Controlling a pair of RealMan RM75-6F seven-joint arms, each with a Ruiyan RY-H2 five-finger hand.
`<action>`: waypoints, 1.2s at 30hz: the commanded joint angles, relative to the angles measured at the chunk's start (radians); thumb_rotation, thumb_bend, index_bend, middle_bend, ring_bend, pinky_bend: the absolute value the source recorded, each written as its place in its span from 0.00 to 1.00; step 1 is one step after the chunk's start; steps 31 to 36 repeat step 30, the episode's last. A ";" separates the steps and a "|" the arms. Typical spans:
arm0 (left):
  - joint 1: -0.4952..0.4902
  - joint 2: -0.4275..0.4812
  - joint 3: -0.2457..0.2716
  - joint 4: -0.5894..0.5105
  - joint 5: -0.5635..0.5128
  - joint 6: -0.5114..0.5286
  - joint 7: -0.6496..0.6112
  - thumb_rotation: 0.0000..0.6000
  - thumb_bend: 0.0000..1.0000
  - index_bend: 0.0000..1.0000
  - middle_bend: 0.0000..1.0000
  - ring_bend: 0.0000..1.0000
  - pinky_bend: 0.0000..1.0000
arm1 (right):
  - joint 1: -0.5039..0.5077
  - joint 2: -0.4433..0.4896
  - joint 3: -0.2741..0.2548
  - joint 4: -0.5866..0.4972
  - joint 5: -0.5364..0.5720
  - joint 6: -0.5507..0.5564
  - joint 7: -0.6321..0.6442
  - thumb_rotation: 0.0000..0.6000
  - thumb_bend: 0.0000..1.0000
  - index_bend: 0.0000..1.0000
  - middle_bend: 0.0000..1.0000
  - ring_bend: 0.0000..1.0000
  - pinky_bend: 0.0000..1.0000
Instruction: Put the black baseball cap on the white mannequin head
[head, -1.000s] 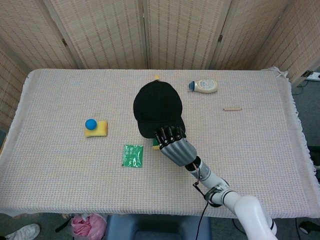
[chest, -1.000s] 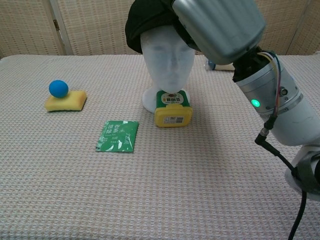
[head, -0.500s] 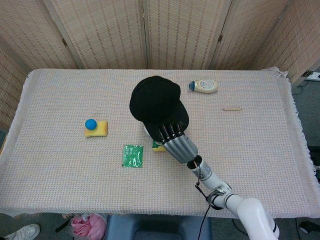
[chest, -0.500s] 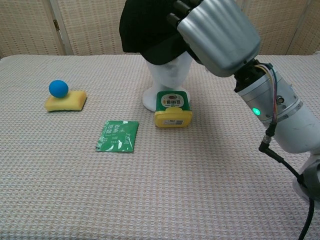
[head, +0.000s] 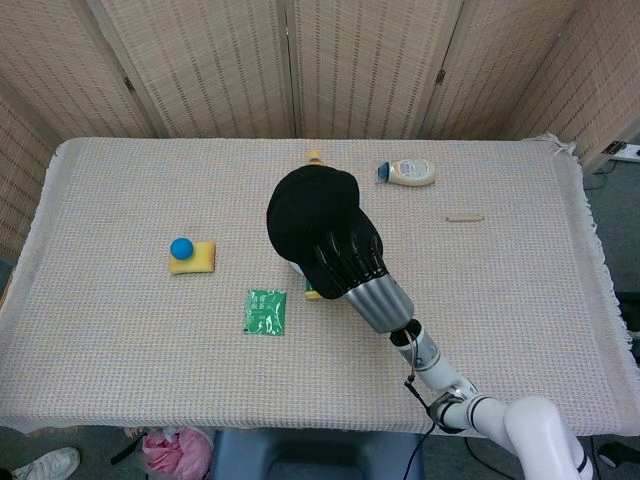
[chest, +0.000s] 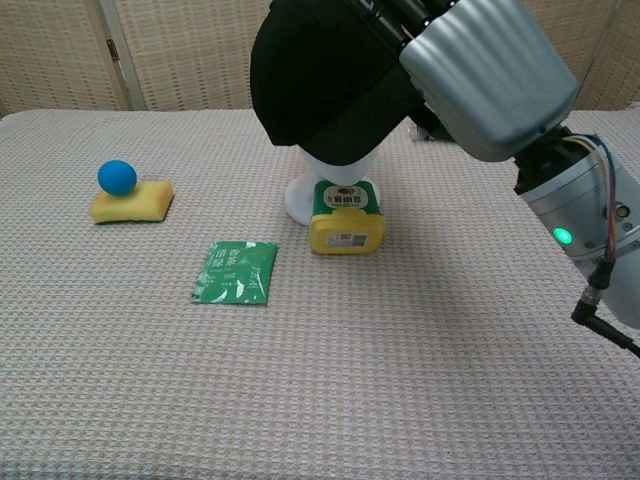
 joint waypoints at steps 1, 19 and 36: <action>0.000 0.000 0.000 -0.001 -0.001 0.001 0.006 1.00 0.23 0.00 0.00 0.00 0.12 | -0.069 0.062 -0.033 -0.095 -0.015 0.032 0.002 1.00 0.20 0.00 0.08 0.19 0.35; 0.007 -0.015 0.002 -0.096 0.033 0.078 0.147 1.00 0.23 0.00 0.00 0.00 0.12 | -0.434 0.596 -0.091 -0.853 0.290 -0.066 0.344 1.00 0.18 0.00 0.00 0.04 0.14; 0.013 -0.065 0.029 -0.202 0.085 0.137 0.322 1.00 0.23 0.00 0.00 0.00 0.12 | -0.550 0.855 -0.109 -0.963 0.411 -0.185 0.545 1.00 0.21 0.00 0.00 0.00 0.05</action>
